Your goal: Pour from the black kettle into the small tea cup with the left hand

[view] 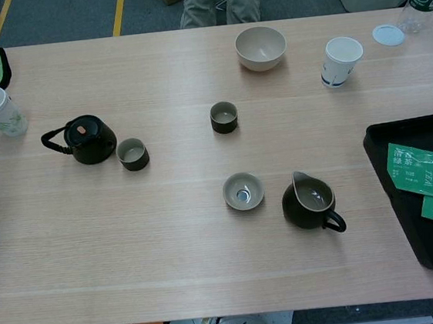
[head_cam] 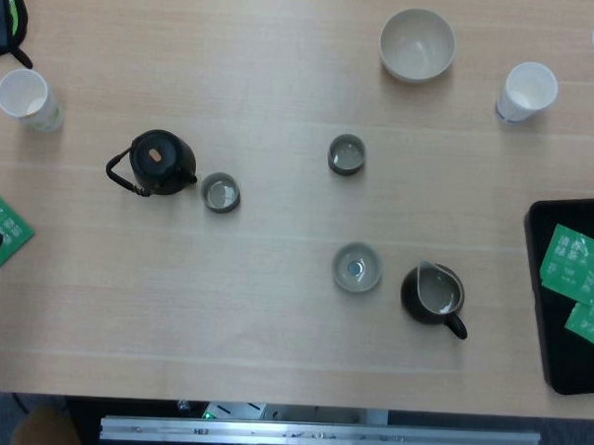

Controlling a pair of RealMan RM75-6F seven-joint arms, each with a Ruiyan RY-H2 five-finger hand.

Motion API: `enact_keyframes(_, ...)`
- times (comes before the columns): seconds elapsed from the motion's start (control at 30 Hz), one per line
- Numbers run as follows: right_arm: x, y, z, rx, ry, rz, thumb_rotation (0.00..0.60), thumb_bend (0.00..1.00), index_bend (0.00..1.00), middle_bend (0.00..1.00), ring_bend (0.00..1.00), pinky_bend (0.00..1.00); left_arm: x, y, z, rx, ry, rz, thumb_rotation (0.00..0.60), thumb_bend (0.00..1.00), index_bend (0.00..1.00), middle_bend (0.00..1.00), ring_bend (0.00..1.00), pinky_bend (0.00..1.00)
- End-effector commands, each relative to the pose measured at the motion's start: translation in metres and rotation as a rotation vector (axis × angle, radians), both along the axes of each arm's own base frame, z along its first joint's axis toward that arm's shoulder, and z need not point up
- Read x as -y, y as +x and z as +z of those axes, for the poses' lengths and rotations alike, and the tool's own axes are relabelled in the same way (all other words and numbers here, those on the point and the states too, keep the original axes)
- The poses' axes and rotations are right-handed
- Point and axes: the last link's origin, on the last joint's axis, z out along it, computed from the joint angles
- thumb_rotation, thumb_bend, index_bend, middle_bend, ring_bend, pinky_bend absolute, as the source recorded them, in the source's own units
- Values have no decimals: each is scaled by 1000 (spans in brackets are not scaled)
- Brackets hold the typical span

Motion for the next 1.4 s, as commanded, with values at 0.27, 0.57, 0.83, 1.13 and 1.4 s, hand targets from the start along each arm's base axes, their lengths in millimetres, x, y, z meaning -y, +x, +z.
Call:
enact_keyframes(0.27, 3, 2, -1, -3, 4, 8, 600, 141, 334, 325, 221, 238, -2, -1, -1, -4, -7, -3, 600, 196, 107, 155, 91, 113)
enact_keyframes(0.57, 6, 7, 4, -4, -27, 35, 600, 141, 334, 325, 221, 238, -10, 6, -2, -14, -28, -51, 600, 196, 107, 157, 93, 113)
enact_keyframes(0.83, 11, 12, 2, 0, -31, 51, 600, 141, 334, 325, 221, 238, -24, 14, -8, 2, -90, -126, 600, 196, 111, 169, 98, 113)
enact_keyframes(1.13, 13, 24, 4, 7, -51, 87, 600, 141, 334, 325, 221, 238, -42, 32, -23, -7, -181, -241, 600, 197, 121, 188, 102, 113)
enact_keyframes(1.4, 12, 25, 6, 4, -49, 88, 600, 141, 334, 325, 221, 238, -59, 45, -48, -26, -258, -308, 600, 196, 121, 200, 102, 113)
